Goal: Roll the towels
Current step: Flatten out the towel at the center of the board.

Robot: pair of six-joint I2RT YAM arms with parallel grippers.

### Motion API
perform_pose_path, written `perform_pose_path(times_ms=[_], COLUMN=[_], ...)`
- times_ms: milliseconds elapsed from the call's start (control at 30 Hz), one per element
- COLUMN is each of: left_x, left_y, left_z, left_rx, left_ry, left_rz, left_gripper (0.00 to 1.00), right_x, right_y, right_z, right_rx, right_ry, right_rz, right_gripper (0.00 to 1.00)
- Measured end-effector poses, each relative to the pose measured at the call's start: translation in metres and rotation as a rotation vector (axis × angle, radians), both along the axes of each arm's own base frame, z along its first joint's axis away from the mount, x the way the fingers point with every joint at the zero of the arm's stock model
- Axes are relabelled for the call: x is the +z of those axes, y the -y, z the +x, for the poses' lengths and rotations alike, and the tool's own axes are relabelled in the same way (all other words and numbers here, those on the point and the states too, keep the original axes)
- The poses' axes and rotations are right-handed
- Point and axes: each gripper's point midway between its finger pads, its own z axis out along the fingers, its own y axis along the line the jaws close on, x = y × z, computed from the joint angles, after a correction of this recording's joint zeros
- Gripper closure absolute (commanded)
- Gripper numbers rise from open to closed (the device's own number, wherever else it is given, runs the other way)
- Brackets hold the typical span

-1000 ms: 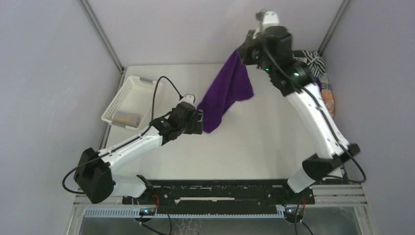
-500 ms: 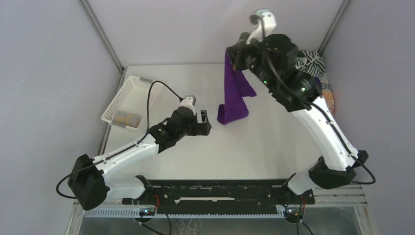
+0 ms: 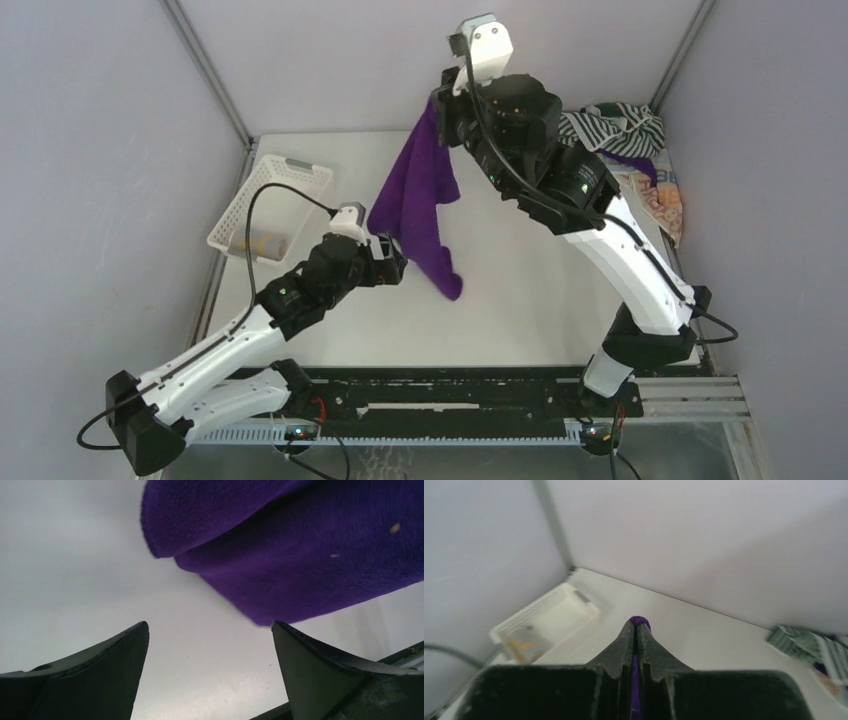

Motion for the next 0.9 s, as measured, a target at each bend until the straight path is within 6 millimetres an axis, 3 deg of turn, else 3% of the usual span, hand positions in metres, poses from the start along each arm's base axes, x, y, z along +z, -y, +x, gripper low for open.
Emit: perform_pose_path(times_ms=[100, 233, 333, 500, 600, 700, 900], left_x=[-0.010, -0.035, -0.059, -0.097, -0.116, -0.131, -0.146], left_y=[-0.005, -0.004, -0.002, 0.002, 0.003, 0.005, 0.016], left_z=[-0.002, -0.002, -0.004, -0.008, -0.009, -0.010, -0.007], left_rx=[0.003, -0.013, -0.034, -0.069, -0.082, -0.096, -0.118], left_ry=[-0.023, -0.089, -0.155, -0.269, -0.328, -0.369, -0.406], left_rz=[0.045, 0.128, 0.190, 0.284, 0.337, 0.386, 0.454], left_gripper=[0.03, 0.04, 0.05, 0.07, 0.08, 0.10, 0.28], right_x=[-0.015, -0.072, -0.154, -0.301, -0.357, -0.376, -0.366], right_y=[0.039, 0.101, 0.145, 0.210, 0.236, 0.245, 0.234], right_z=[0.037, 0.087, 0.104, 0.096, 0.082, 0.077, 0.088], right_rx=[-0.157, -0.362, -0.467, -0.566, -0.593, -0.595, -0.529], right_ry=[-0.036, -0.168, -0.337, -0.665, -0.809, -0.865, -0.826], right_rz=[-0.028, -0.090, -0.175, -0.270, -0.273, -0.243, -0.149], right_gripper=[1.00, 1.00, 1.00, 1.00, 1.00, 1.00, 1.00])
